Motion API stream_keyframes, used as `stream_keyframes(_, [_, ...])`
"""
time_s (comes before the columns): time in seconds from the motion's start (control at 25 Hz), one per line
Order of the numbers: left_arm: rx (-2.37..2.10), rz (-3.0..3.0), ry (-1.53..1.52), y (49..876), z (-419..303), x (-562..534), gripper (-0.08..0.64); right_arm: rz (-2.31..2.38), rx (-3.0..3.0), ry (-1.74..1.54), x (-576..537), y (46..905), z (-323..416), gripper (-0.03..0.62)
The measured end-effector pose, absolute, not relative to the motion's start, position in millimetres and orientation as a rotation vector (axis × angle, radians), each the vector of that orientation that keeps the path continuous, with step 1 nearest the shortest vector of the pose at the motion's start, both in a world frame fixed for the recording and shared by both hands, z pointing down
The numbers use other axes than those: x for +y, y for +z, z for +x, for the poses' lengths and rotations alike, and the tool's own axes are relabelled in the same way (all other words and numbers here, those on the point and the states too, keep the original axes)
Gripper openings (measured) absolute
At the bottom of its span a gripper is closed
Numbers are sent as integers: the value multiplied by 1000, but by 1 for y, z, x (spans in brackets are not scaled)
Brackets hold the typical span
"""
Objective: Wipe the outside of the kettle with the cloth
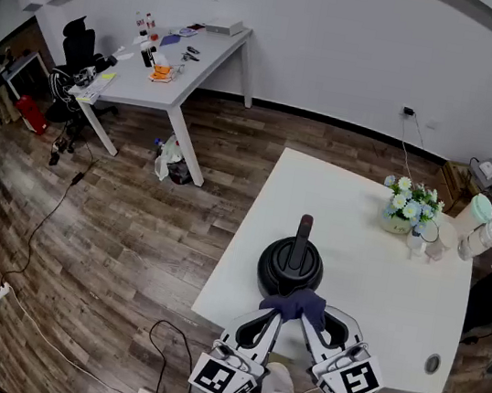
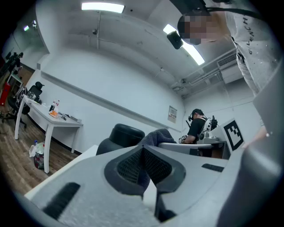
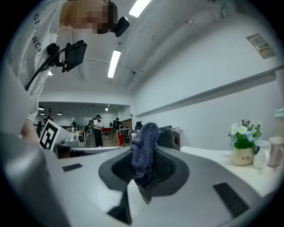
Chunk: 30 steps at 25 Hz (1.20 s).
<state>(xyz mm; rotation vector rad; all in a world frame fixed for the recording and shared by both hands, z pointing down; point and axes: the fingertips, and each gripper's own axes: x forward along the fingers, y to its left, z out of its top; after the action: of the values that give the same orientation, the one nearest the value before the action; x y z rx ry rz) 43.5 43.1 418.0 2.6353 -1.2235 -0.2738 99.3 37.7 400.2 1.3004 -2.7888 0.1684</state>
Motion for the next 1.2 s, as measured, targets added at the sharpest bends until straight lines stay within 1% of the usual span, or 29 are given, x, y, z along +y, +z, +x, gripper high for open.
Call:
stream_keyframes(0.32, [-1143,2592,-200,463,72,35,6,1380,-2598,388,14,472,128,63])
stream_keyframes(0.64, [-1169,2591,-172,471,59,37,6,1385,-2371,513,-1,536,141,63])
stream_keyframes(0.72, [-1192,2603,-164,470,53,37,6,1382,-2331,495,-4,543,145,63])
stream_keyframes(0.8, [-1234,2633,-149,465,42,35,6,1388,-2345,398,-6,528,148,63])
stream_keyframes(1.0, [-1414,2691,-110,438,-1,11,6,1346,-2437,58,1,433,150,63])
stream_keyframes(1.2, [-1564,2695,-213,388,-33,-26,6,1208,-2510,-23,-10,365,139,63])
